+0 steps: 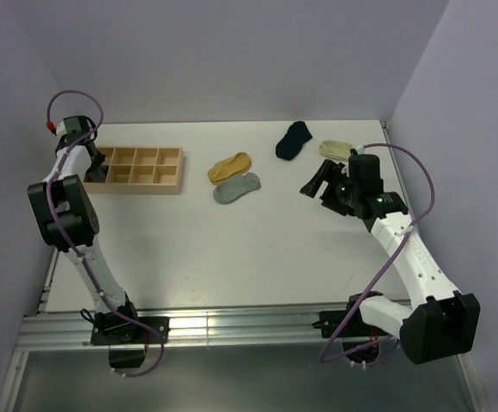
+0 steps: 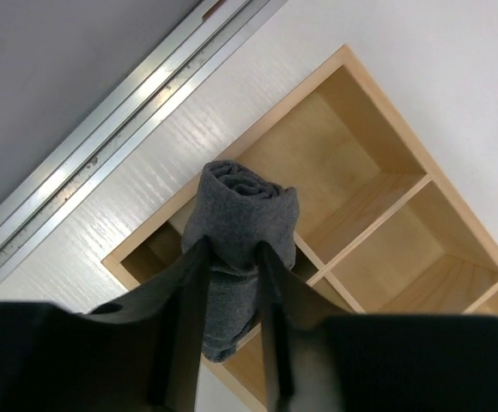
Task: Roll the socks
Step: Place the sock in the storage box.
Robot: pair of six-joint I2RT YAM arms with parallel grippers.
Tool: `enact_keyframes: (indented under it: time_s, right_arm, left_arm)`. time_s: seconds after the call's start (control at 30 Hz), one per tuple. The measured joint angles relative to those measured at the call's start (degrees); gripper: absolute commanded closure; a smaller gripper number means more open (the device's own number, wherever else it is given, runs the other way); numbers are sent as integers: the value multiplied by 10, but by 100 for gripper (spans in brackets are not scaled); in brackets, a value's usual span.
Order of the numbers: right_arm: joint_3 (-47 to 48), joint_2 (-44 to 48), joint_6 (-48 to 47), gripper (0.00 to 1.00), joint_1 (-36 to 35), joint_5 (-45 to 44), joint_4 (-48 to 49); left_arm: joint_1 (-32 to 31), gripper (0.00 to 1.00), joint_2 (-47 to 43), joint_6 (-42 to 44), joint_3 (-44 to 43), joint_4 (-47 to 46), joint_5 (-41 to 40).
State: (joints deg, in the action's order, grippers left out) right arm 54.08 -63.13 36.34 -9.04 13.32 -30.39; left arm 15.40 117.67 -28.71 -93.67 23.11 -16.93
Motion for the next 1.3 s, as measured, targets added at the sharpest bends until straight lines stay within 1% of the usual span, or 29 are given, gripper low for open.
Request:
enact_keyframes:
  time_s: [0.1,0.27,0.5,0.6,0.77,0.87,0.9,0.93,0.97,1.0,1.07,1.1,1.2,1.3]
  right_arm:
    - [0,0,0,13,1,0,0]
    - [0,0,0,13,3,-1,0]
    - [0,0,-2,13,5,0,0]
    - [0,0,-3,13,5,0,0]
    - [0,0,-3,13,6,0,0]
    - [-1,0,-3,13,7,0,0]
    - [-2,0,-3,13,7,0,0]
    - [-2,0,-3,13,8,0,0]
    - [-2,0,-3,14,8,1,0]
    - [-2,0,-3,14,8,1,1]
    - [-2,0,-3,14,8,3,1]
    - [-2,0,-3,14,8,3,2]
    - [-2,0,-4,14,8,3,2]
    - [-2,0,-5,14,8,5,2]
  left_arm:
    - [0,85,0,-1,11,-1,-4]
    - [0,96,4,-1,15,7,-5]
    - [0,95,30,-8,11,27,-2]
    - [1,94,50,-10,-14,47,0]
    - [3,87,86,-10,-70,98,1]
    - [3,78,103,-9,-99,121,2]
    - [4,72,107,-9,-107,126,2]
    - [4,70,110,-8,-111,130,3]
    - [5,67,111,-7,-113,131,4]
    - [6,61,112,-7,-113,132,5]
    - [9,55,110,-5,-111,131,6]
    - [10,50,106,-6,-104,124,9]
    - [9,45,87,-4,-82,104,14]
    - [5,45,66,-3,-65,105,12]
